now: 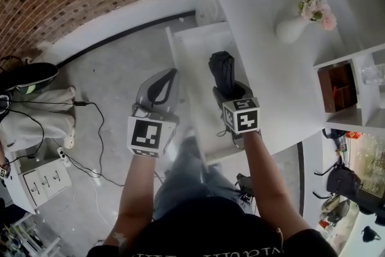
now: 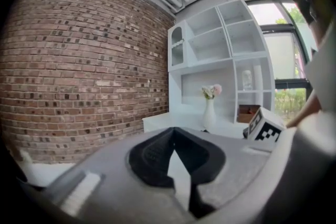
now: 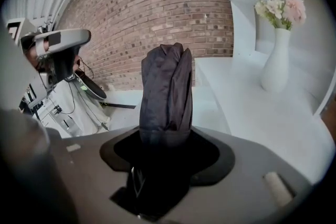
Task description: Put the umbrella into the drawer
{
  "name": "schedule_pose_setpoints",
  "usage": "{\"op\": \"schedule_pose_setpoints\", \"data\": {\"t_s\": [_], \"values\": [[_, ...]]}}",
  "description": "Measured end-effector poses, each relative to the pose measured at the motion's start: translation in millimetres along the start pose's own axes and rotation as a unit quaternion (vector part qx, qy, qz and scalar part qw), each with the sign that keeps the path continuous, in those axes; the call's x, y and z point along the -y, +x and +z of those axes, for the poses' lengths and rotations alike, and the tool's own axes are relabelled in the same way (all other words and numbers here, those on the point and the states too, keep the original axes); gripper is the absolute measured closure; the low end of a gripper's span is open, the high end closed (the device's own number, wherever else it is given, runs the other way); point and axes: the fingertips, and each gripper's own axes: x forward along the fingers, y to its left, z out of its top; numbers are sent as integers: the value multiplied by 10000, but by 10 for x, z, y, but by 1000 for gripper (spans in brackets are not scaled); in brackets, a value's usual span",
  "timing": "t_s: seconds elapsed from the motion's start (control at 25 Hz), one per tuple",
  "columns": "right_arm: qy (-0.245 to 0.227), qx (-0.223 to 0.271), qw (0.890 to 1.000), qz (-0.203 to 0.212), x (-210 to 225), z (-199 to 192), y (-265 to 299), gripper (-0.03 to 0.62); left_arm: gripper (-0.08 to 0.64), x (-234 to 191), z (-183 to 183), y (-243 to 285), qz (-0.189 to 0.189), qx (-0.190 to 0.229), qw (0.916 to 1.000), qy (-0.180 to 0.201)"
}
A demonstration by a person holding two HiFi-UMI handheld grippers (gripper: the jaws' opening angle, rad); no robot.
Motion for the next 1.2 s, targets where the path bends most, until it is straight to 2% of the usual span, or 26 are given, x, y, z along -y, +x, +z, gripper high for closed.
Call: {"op": "schedule_pose_setpoints", "data": {"t_s": [0.36, 0.76, 0.92, 1.2], "values": [[348, -782, 9963, -22, 96, -383, 504, 337, 561, -176, -193, 104, 98, -133, 9996, -218], [648, -1717, 9829, -134, 200, -762, 991, 336, 561, -152, -494, 212, -133, -361, 9986, -374], [666, -1878, 9798, -176, 207, -851, 1130, 336, 561, -141, -547, 206, -217, -407, 9983, -359], [528, -1951, 9784, -433, 306, -945, 1289, 336, 561, -158, -715, 91, -242, -735, 9954, -573]]}}
